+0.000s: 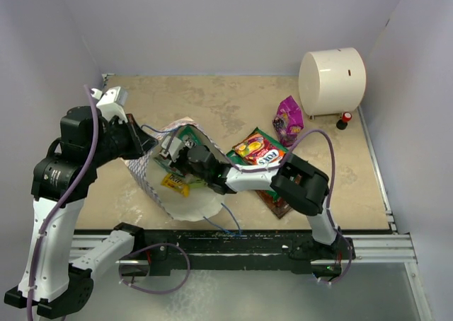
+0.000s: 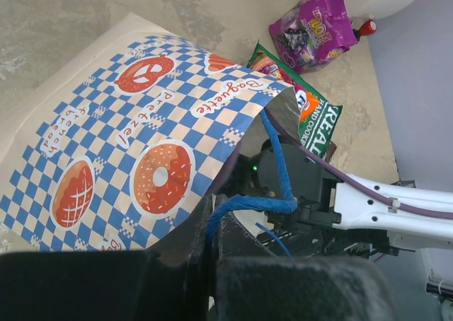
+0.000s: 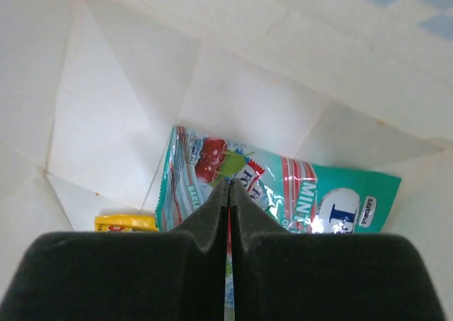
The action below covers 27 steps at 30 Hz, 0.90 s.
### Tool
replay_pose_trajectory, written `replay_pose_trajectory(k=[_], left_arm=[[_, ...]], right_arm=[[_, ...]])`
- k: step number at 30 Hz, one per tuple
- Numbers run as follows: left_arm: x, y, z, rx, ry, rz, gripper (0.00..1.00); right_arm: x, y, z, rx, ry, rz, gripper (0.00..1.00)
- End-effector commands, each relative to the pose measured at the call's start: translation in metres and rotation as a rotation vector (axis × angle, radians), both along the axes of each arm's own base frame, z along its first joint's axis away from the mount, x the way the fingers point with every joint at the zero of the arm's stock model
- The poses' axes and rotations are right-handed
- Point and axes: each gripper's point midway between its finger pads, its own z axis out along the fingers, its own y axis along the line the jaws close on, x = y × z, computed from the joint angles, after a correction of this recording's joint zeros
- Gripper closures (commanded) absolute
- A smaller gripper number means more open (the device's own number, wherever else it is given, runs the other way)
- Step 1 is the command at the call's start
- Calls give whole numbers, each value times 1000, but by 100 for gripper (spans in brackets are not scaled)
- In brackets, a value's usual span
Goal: Take the snacks out of the paper bag
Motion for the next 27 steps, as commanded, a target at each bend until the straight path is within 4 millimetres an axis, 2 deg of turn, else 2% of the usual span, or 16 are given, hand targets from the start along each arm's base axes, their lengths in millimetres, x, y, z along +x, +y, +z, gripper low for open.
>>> replay_pose_trajectory(k=[1, 9, 19, 22, 24, 26, 27], left_arm=[[7, 3, 14, 1, -84, 14, 100], [7, 8, 8, 17, -84, 37, 100], [1, 10, 4, -7, -80, 62, 100], [-2, 9, 6, -18, -90, 54, 100], [-3, 2, 12, -38, -114, 13, 100], [-5, -7, 22, -68, -145, -36, 100], [-5, -12, 26, -84, -155, -64, 100]], right_arm=[[-21, 4, 61, 158, -33, 109, 100], [-58, 0, 71, 184, 36, 265, 100], [-82, -17, 88, 193, 66, 329, 100], [-74, -24, 77, 157, 101, 257, 100], [-65, -29, 53, 83, 144, 191, 100], [-60, -31, 36, 45, 151, 165, 96], [-55, -32, 30, 22, 132, 145, 91]])
